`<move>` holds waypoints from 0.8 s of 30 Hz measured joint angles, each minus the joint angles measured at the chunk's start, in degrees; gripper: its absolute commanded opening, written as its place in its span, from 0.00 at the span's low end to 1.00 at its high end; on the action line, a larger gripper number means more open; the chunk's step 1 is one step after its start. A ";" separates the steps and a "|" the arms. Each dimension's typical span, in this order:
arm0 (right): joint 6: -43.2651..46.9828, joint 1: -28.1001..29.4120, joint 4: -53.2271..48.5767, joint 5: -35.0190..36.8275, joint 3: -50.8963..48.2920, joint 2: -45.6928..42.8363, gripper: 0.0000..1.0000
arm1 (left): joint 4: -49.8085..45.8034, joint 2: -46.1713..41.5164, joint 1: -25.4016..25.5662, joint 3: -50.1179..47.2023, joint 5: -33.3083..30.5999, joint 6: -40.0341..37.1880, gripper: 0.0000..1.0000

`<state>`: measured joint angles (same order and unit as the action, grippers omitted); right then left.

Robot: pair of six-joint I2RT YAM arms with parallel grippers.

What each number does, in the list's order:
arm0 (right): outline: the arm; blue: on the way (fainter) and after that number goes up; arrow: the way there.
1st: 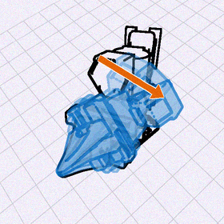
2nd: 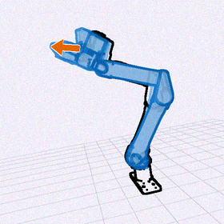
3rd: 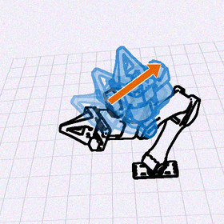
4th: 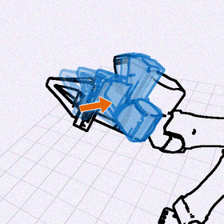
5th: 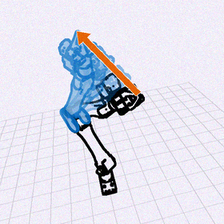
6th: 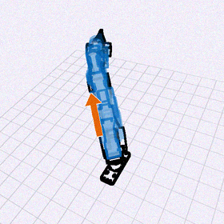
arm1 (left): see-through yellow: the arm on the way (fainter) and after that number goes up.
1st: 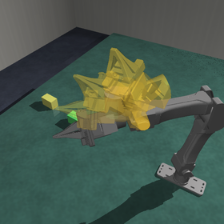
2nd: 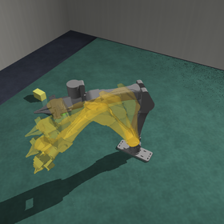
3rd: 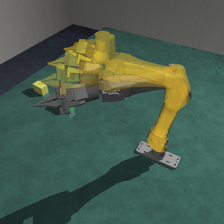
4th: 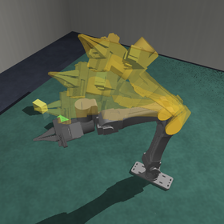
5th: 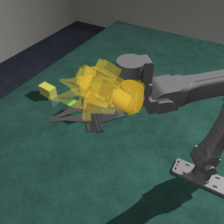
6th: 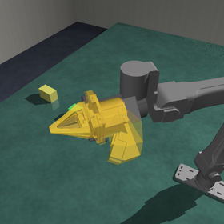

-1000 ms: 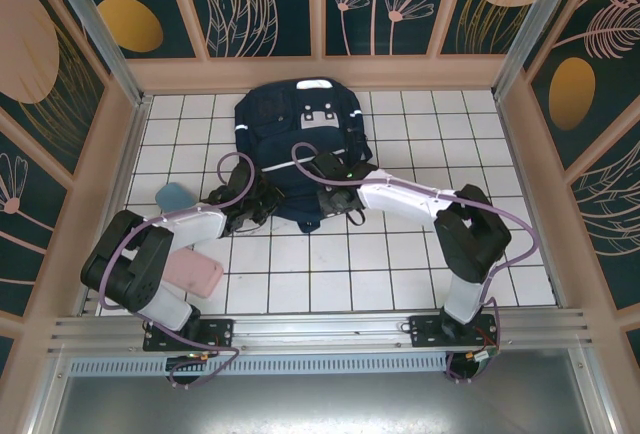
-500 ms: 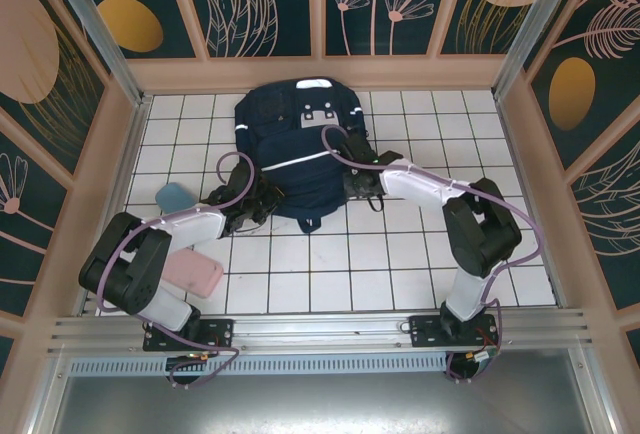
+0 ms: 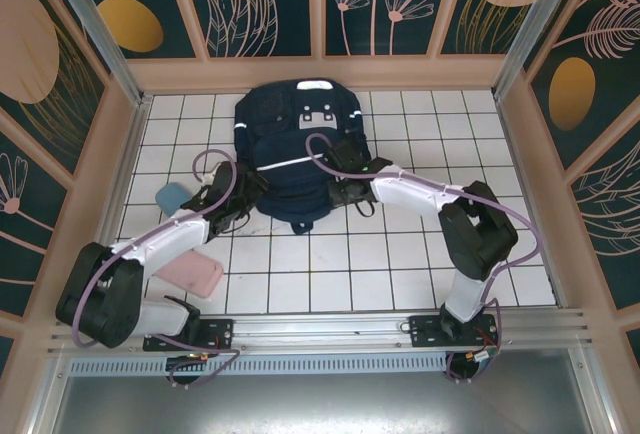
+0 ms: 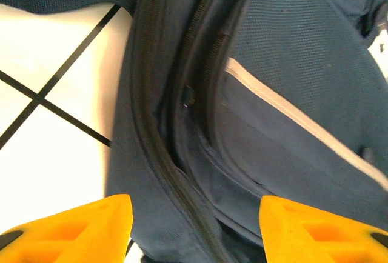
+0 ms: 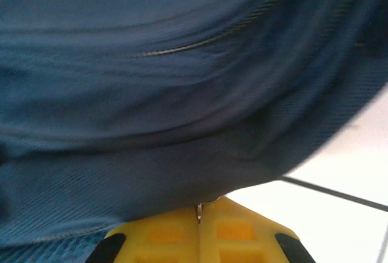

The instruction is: Pack the student bag

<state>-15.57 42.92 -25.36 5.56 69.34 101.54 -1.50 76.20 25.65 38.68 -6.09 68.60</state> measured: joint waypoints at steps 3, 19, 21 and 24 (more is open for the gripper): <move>-0.24 2.03 1.55 -3.61 0.00 0.00 0.00 | -0.24 -1.55 0.00 -0.50 1.16 0.96 0.58; -1.29 2.91 4.44 -8.92 0.68 0.94 0.00 | 9.94 4.24 0.52 -3.41 15.10 9.09 0.51; -1.31 2.91 4.44 -8.92 0.61 0.94 0.00 | 11.21 5.81 0.50 -3.30 15.30 9.46 0.48; -1.44 2.91 4.44 -8.85 0.37 0.94 0.00 | 12.57 7.89 0.50 -2.86 15.32 9.77 0.42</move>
<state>-17.02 45.82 -20.93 -3.29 69.71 102.48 11.07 84.09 26.15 35.81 9.23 78.37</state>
